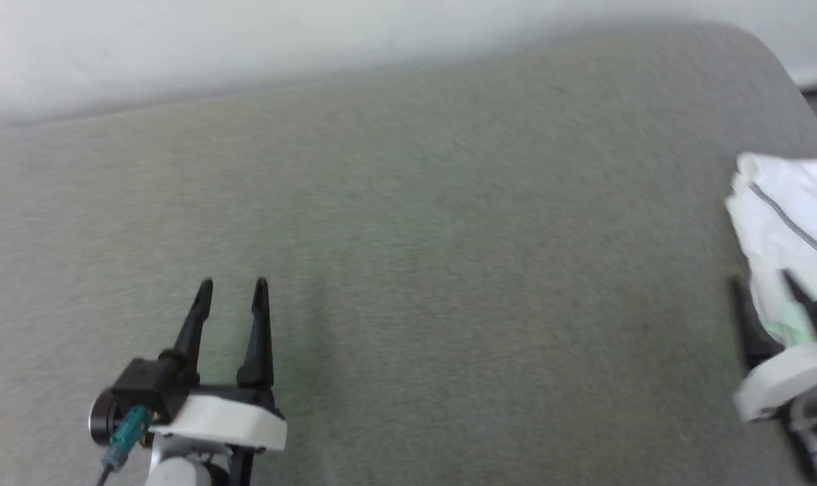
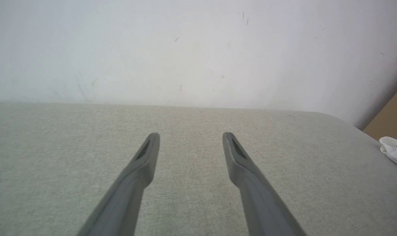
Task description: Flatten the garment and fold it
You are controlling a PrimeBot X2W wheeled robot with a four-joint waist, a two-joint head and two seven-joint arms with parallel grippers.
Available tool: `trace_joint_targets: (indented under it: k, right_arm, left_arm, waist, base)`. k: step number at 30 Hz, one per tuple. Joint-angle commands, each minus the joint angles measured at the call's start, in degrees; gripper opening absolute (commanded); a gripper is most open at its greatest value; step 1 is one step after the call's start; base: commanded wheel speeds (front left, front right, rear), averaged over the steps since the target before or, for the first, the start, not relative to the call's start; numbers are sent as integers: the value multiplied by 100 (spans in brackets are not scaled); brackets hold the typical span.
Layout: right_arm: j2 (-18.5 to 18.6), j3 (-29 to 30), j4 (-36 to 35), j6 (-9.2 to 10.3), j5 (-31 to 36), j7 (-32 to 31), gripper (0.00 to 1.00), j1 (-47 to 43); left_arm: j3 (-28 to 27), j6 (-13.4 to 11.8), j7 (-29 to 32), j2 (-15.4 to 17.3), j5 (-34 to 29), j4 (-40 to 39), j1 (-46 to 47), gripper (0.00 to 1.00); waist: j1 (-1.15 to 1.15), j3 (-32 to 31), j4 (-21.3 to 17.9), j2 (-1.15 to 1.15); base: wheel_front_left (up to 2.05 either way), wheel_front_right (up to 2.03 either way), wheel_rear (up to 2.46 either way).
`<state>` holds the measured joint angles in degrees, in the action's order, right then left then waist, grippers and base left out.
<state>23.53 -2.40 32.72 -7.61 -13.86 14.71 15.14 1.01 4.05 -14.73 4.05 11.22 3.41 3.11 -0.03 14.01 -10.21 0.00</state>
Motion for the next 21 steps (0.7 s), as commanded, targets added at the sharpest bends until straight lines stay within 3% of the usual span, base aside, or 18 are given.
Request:
trace_joint_targets:
  k: [1, 7, 11, 21]
  right_arm:
    - [-301, -5, -402, 12, -6, -34, 100, -231]
    - [-1224, 119, -1798, 12, 133, -332, 100, -964]
    - [-1648, 206, -2600, 12, 294, -520, 100, -1459]
    - [-1978, 282, -3571, 12, 567, -969, 100, -2301]
  left_arm:
    - [-52, -4, -26, -11, 38, 96, -129, 100]
    - [-211, -4, -26, 53, -114, 211, -346, 100]
    - [-329, 12, -27, 144, -202, 330, -492, 100]
    - [-418, 57, -27, 309, -423, 631, -844, 100]
  waist:
    - [3, -768, 788, 0]
    - [3, -1024, 1117, 0]
    - [3, -1202, 1221, 0]
    - [3, -1496, 1198, 0]
  base:
    - [0, 0, 0]
    - [0, 0, 0]
    - [0, 0, 0]
    - [0, 0, 0]
